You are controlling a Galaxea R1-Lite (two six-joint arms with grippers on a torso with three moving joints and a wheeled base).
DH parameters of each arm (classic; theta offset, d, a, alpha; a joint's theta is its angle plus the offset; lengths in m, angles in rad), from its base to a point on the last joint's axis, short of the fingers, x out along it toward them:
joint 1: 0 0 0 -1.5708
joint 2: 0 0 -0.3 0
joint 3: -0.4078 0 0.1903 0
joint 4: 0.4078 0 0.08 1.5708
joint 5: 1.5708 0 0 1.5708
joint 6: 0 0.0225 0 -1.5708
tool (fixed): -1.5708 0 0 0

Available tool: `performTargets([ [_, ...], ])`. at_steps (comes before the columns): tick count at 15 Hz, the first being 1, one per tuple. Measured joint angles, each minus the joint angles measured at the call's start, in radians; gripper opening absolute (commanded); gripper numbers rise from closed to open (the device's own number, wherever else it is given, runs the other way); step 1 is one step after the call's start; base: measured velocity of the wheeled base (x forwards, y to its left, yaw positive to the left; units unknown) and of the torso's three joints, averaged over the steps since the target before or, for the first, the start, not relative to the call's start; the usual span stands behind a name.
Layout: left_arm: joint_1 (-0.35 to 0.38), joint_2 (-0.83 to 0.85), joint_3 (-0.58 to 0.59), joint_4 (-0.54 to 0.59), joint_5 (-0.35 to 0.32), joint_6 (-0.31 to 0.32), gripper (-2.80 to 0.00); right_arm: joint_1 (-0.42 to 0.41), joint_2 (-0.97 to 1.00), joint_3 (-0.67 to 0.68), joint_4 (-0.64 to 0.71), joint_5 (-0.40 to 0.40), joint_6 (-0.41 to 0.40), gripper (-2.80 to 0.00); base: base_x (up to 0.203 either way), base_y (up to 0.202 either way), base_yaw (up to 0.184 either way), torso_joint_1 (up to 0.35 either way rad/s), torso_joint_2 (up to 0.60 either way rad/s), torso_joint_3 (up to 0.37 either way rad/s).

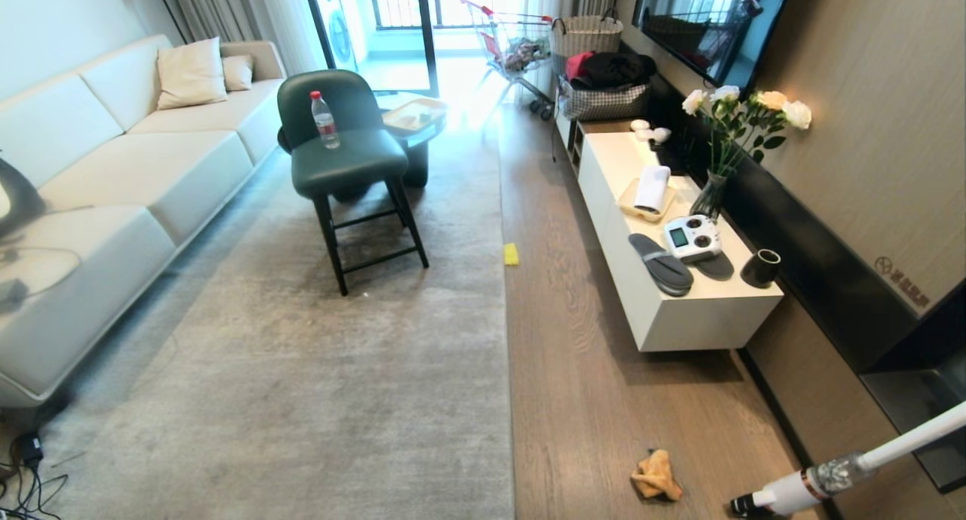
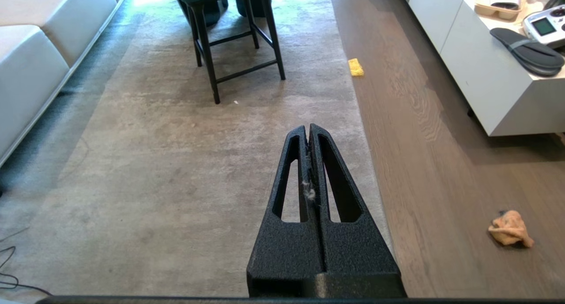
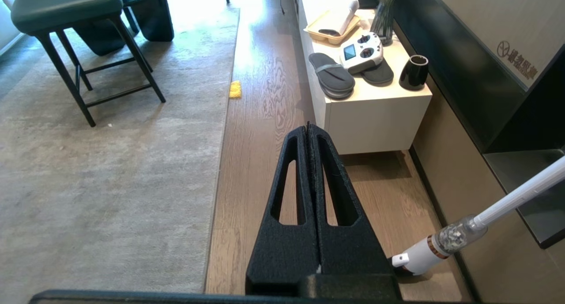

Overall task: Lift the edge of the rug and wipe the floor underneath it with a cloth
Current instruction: Lift up the carpet

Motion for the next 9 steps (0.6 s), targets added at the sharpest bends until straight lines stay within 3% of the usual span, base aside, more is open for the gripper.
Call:
performTargets([
  [9, 0.000, 0.000, 0.000, 0.000, 0.000, 0.000, -2.80, 0.000, 0.000, 0.000, 0.000, -0.001, 0.002, -2.80, 0.000, 0.000, 0.000, -0.158, 0.40, 0.244],
])
